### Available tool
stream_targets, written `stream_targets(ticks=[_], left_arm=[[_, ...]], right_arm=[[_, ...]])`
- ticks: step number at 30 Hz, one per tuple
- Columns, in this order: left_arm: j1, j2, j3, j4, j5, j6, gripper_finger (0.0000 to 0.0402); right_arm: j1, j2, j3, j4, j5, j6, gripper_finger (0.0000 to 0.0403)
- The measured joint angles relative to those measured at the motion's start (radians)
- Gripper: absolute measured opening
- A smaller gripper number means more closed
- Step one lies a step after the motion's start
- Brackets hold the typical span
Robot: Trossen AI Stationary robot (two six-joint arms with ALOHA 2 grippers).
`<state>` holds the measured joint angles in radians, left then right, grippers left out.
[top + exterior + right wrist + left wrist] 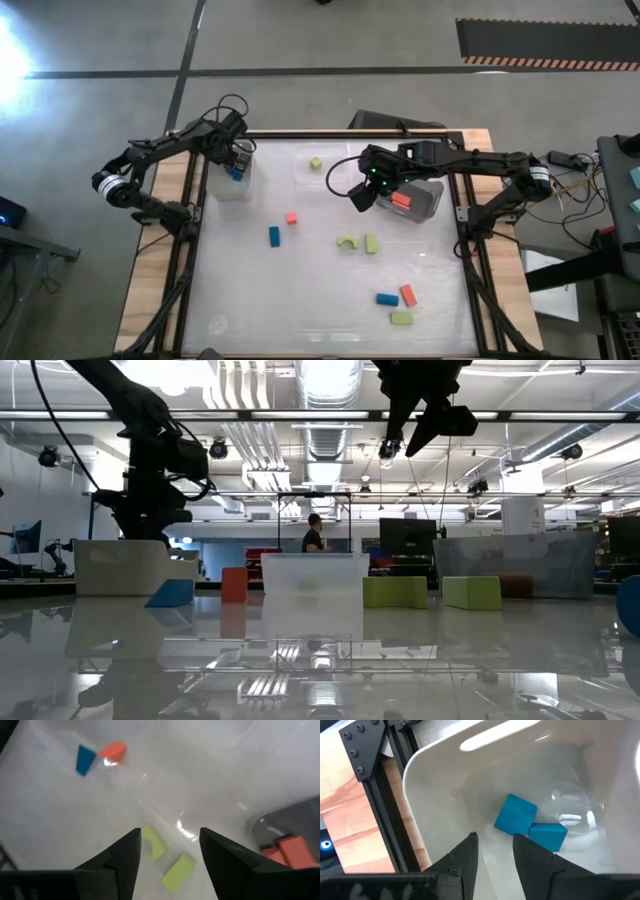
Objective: Sort & place blocks by color
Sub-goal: Put the green block into the transparent bin
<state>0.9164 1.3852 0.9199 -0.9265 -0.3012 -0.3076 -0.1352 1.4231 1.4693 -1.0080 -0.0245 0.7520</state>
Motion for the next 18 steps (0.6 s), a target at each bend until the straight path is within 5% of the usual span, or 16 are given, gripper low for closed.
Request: stream_targets(ticks=[8, 13, 18], left_arm=[[-0.016, -0.108, 0.001, -0.003, 0.124, -0.002, 0.0107], [-0.069, -0.235, 0.007, 0.035, 0.242, -0.055, 0.0107], [-0.157, -0.368, 0.007, 0.128, 0.244, -0.131, 0.0107]], right_arm=[[0.052, 0.000, 0.000, -0.005, -0.183, 0.148, 0.0192], [0.116, 0.000, 0.000, -0.008, -0.194, 0.342, 0.0192], [0.169, 0.006, 0.000, -0.020, -0.185, 0.491, 0.0192]])
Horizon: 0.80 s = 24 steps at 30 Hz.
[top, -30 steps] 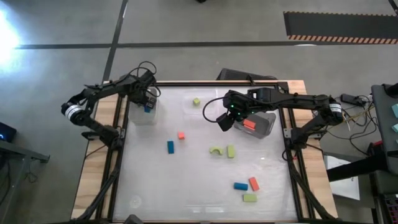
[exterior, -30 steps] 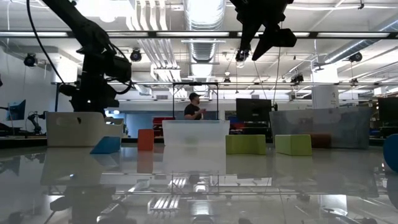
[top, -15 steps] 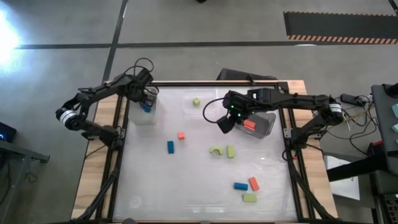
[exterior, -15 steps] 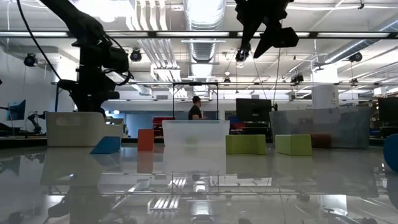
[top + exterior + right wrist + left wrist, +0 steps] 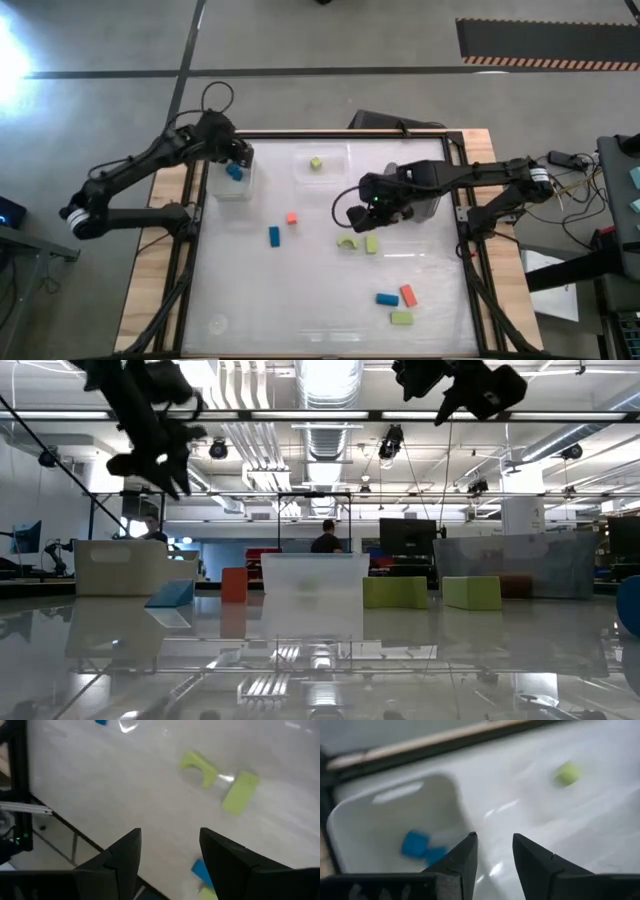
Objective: Sort & place blocks by color
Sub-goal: Put the green block into the transparent bin
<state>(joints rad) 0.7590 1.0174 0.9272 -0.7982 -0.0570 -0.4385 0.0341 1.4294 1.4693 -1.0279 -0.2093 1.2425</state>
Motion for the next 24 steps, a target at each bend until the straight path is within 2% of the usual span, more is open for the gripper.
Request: stream_targets(ticks=[6, 12, 17, 24], left_arm=[[-0.079, -0.116, 0.000, 0.160, 0.000, -0.028, 0.0107], [-0.092, -0.172, 0.000, 0.295, -0.002, -0.027, 0.0107], [-0.092, -0.193, 0.000, 0.311, -0.002, -0.019, 0.0107], [-0.092, -0.188, 0.000, 0.310, -0.003, -0.018, 0.0107]], right_arm=[[0.042, 0.073, 0.000, -0.095, 0.036, 0.082, 0.0192], [0.049, 0.191, 0.000, -0.164, 0.079, 0.076, 0.0205], [0.054, 0.282, -0.001, -0.163, 0.080, 0.058, 0.0225], [0.060, 0.340, -0.021, -0.157, 0.078, 0.047, 0.0244]])
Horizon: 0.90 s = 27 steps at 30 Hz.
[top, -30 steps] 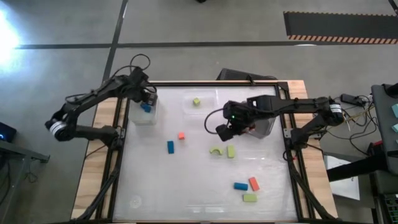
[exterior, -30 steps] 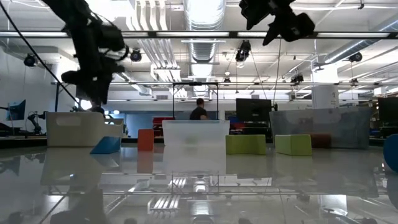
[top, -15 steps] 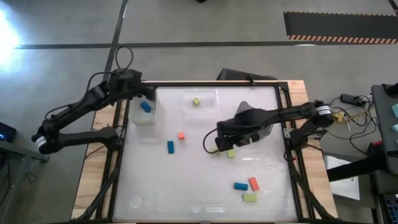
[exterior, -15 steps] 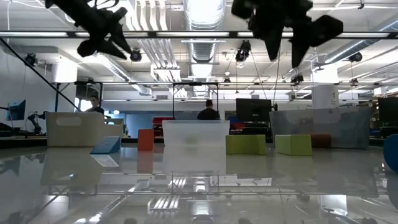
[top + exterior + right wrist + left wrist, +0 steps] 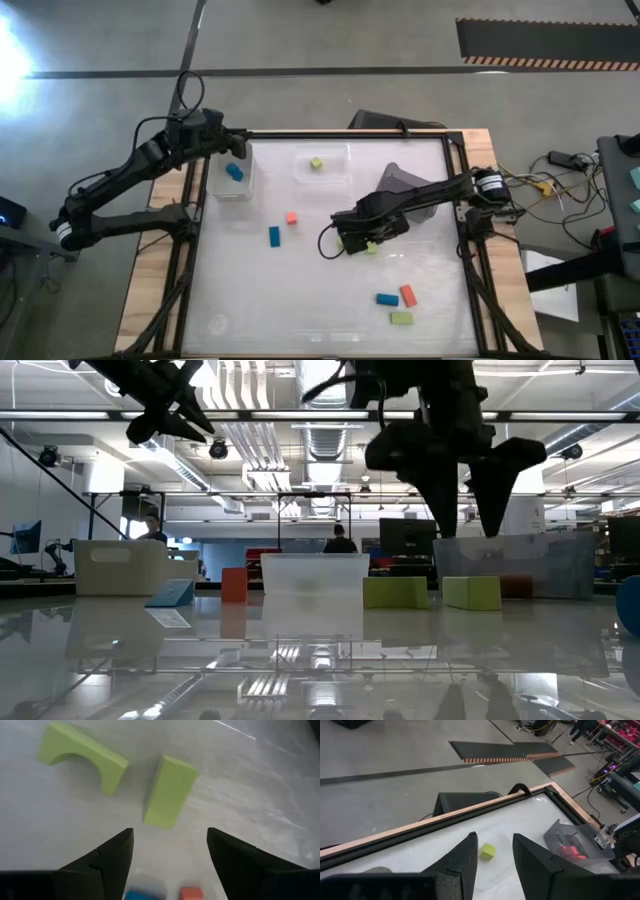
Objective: Sort & place blocks by color
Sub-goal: Put the green block into the transparent bin
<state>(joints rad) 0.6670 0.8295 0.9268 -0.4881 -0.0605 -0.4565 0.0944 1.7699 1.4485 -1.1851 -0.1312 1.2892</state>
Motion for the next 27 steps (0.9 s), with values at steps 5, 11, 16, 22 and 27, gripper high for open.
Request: stream_targets(ticks=[5, 11, 16, 22, 27], left_arm=[[0.000, 0.016, 0.000, 0.000, 0.000, 0.001, 0.0107], [0.000, 0.029, -0.002, 0.000, 0.000, 0.001, 0.0107], [0.000, 0.034, -0.002, 0.001, 0.000, 0.000, 0.0107], [0.000, 0.034, -0.002, 0.001, 0.000, -0.007, 0.0107], [0.000, 0.034, -0.002, 0.002, 0.000, -0.009, 0.0107]], right_arm=[[0.000, 0.014, -0.060, 0.066, -0.001, -0.006, 0.0242], [0.000, 0.014, -0.159, 0.187, -0.007, 0.005, 0.0240], [-0.001, 0.014, -0.235, 0.293, -0.008, 0.012, 0.0224], [-0.001, 0.013, -0.256, 0.295, -0.027, 0.022, 0.0157], [-0.002, 0.004, -0.256, 0.292, -0.041, 0.019, 0.0121]])
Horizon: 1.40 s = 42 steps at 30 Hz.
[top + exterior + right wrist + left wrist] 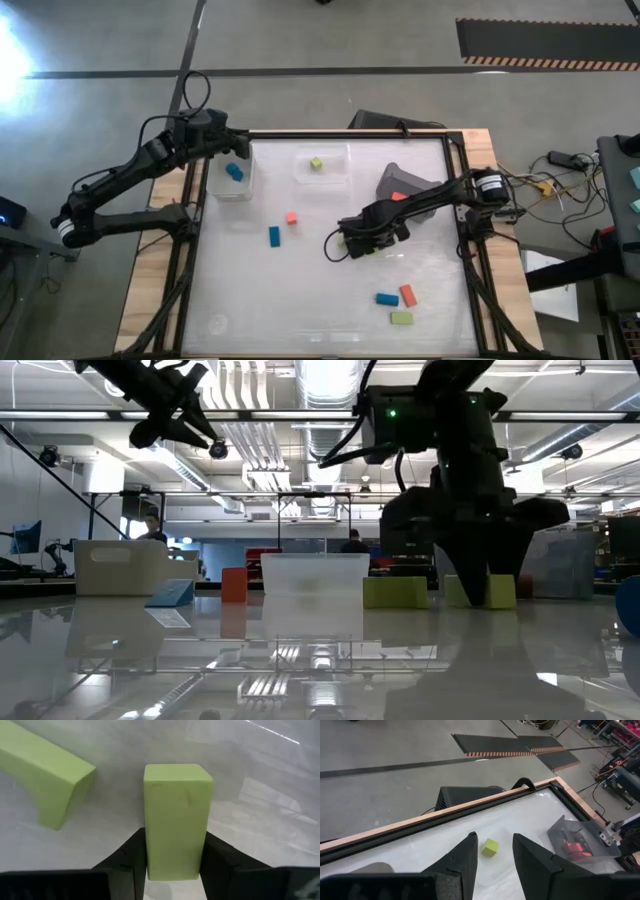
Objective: Sort & place blocks by color
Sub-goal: Put the green block into the transparent bin
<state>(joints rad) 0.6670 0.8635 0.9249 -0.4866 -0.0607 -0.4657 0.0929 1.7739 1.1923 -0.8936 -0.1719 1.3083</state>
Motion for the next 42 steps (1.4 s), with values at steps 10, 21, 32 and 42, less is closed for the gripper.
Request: stream_targets(ticks=[10, 21, 32, 42], left_arm=[[-0.010, 0.000, 0.000, 0.026, 0.001, -0.029, 0.0107], [-0.075, 0.000, 0.000, 0.184, 0.004, -0.082, 0.0107], [-0.081, 0.000, 0.000, 0.247, 0.004, -0.181, 0.0107], [-0.081, 0.000, 0.000, 0.245, 0.004, -0.215, 0.0107]], right_arm=[[-0.023, -0.191, 0.039, -0.099, 0.058, -0.023, 0.0121], [-0.324, -0.254, 0.271, -0.075, 0.202, -0.346, 0.0121], [-0.573, 0.053, 0.504, -0.004, 0.150, -0.661, 0.0121], [-0.576, 0.272, 0.732, -0.092, 0.148, -0.726, 0.0136]])
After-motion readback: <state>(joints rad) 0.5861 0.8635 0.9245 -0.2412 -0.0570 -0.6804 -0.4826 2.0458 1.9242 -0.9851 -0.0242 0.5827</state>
